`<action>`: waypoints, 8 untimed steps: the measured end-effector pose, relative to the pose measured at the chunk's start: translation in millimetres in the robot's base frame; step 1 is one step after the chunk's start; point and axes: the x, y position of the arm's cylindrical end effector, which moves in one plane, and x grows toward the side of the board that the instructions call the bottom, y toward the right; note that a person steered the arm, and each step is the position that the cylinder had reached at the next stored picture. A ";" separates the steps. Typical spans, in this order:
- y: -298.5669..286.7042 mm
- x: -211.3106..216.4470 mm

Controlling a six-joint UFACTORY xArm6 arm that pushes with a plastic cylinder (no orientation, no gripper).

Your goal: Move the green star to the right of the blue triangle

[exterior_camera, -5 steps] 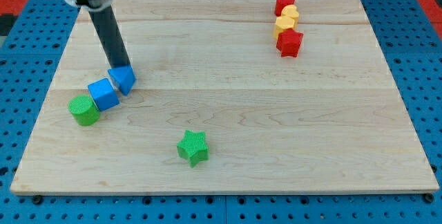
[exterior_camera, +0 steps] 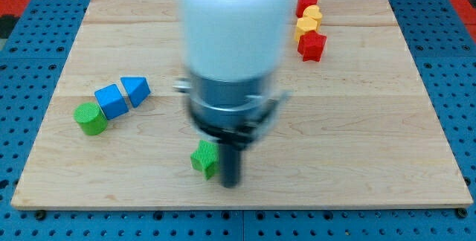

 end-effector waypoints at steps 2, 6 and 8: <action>-53.3 -44.7; -52.6 -42.8; -47.1 -44.2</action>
